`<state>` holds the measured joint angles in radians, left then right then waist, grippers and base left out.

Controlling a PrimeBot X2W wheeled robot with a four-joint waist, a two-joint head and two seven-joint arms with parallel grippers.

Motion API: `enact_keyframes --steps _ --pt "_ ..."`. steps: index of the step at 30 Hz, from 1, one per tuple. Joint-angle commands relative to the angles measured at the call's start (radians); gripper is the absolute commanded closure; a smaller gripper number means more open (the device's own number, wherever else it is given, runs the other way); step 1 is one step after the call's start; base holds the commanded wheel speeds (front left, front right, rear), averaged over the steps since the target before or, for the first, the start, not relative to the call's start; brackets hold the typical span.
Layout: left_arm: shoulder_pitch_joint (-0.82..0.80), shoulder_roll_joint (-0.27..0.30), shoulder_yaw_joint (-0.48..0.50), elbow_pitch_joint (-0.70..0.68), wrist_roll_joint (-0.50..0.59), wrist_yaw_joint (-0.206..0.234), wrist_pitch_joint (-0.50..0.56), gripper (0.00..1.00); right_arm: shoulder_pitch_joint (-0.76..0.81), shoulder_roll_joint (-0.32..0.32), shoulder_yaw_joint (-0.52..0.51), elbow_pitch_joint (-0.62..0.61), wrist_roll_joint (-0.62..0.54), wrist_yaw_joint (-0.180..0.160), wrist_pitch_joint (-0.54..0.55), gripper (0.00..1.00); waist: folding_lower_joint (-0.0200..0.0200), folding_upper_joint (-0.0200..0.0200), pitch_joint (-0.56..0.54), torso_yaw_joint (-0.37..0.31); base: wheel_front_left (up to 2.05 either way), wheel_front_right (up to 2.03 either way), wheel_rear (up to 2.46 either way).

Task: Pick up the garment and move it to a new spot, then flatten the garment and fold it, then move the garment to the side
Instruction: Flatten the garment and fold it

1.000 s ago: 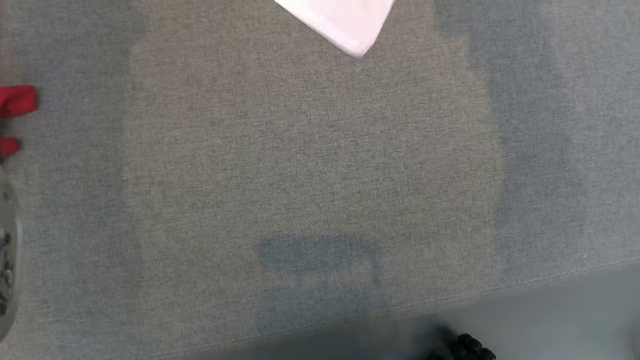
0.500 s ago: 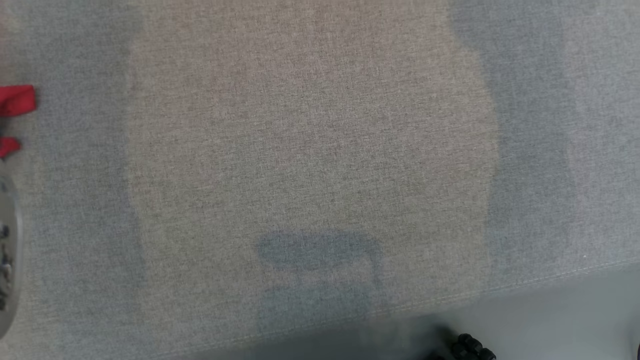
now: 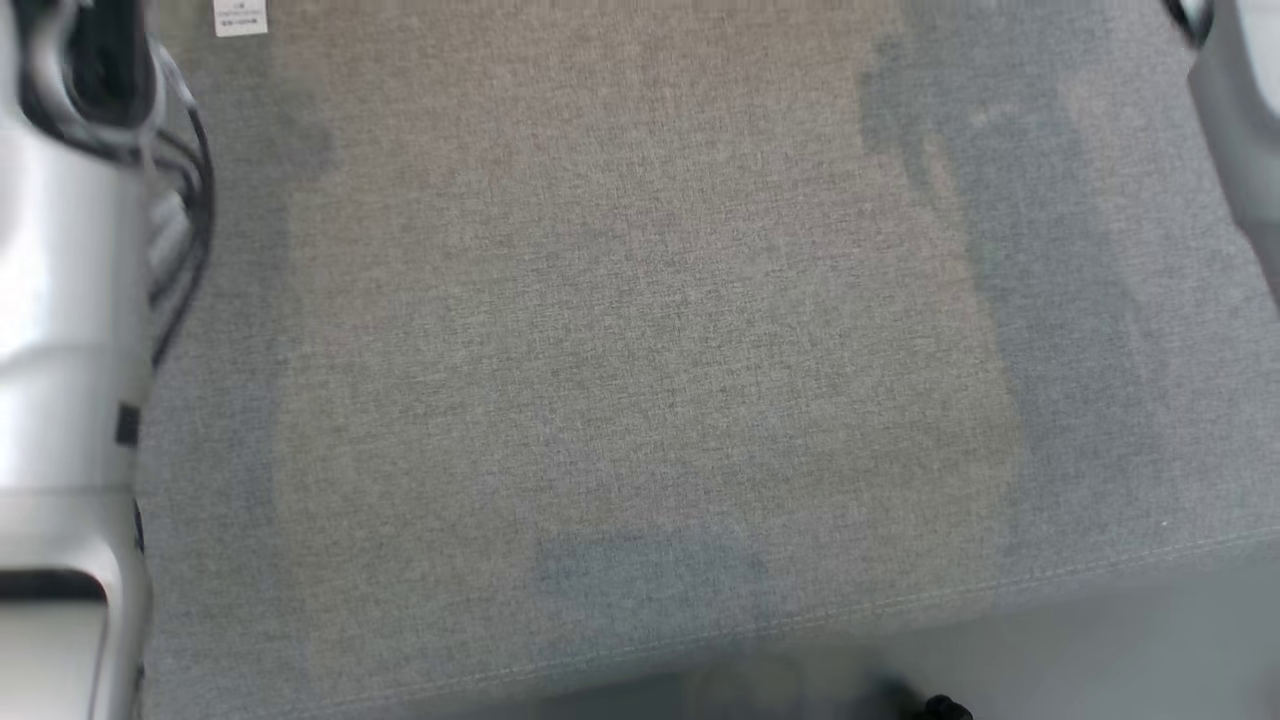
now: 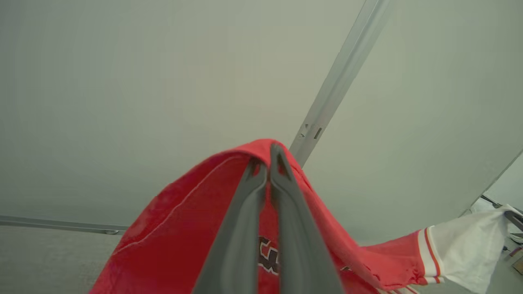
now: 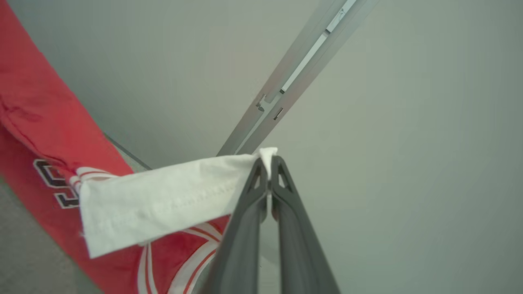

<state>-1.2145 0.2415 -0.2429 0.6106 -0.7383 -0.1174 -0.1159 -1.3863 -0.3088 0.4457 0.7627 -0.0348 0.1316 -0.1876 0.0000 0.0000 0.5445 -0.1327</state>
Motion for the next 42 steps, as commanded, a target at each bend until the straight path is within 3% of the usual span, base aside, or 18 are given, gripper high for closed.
enact_keyframes --steps 1,6,11,20,23,28,34,42 --pt "0.071 0.008 -0.011 -0.008 -0.01 0.006 0.035 1.0 0.057 -0.02 0.044 -0.027 0.069 -0.002 0.042 1.0 0.0 0.0 -0.062 0.019 0.0 0.0 0.0" --pt "0.233 0.019 -0.02 -0.069 -0.038 0.05 0.109 1.0 0.184 -0.14 0.166 -0.183 0.238 -0.002 0.198 1.0 0.0 0.0 -0.134 0.032 0.0 0.0 0.0" --pt "0.365 0.029 -0.044 -0.122 -0.037 0.093 0.173 1.0 0.299 -0.227 0.195 -0.325 0.34 -0.002 0.296 1.0 0.0 0.0 -0.201 0.052 0.0 0.0 0.0" --pt "0.679 0.05 -0.081 -0.277 -0.029 0.225 0.243 1.0 0.642 -0.36 0.087 -0.566 0.488 -0.002 0.474 1.0 0.0 0.0 -0.33 0.084 0.0 0.0 0.0" --pt "0.768 0.05 -0.087 -0.319 -0.031 0.252 0.247 1.0 0.762 -0.365 0.05 -0.593 0.525 -0.002 0.526 1.0 0.0 0.0 -0.365 0.09 0.0 0.0 0.0" --pt "0.891 0.058 -0.102 -0.376 -0.032 0.284 0.255 1.0 0.94 -0.44 0.055 -0.691 0.695 -0.002 0.667 1.0 0.0 0.0 -0.417 0.092 0.0 0.0 0.0" --pt "1.014 0.085 -0.131 -0.433 -0.013 0.334 0.29 1.0 1.086 -0.449 0.007 -0.742 0.788 -0.002 0.777 1.0 0.0 0.0 -0.464 0.08 0.0 0.0 0.0" --pt "1.122 0.117 -0.161 -0.495 0.015 0.385 0.322 1.0 1.27 -0.398 -0.083 -0.768 0.849 -0.002 0.91 1.0 0.0 0.0 -0.509 0.079 0.0 0.0 0.0"
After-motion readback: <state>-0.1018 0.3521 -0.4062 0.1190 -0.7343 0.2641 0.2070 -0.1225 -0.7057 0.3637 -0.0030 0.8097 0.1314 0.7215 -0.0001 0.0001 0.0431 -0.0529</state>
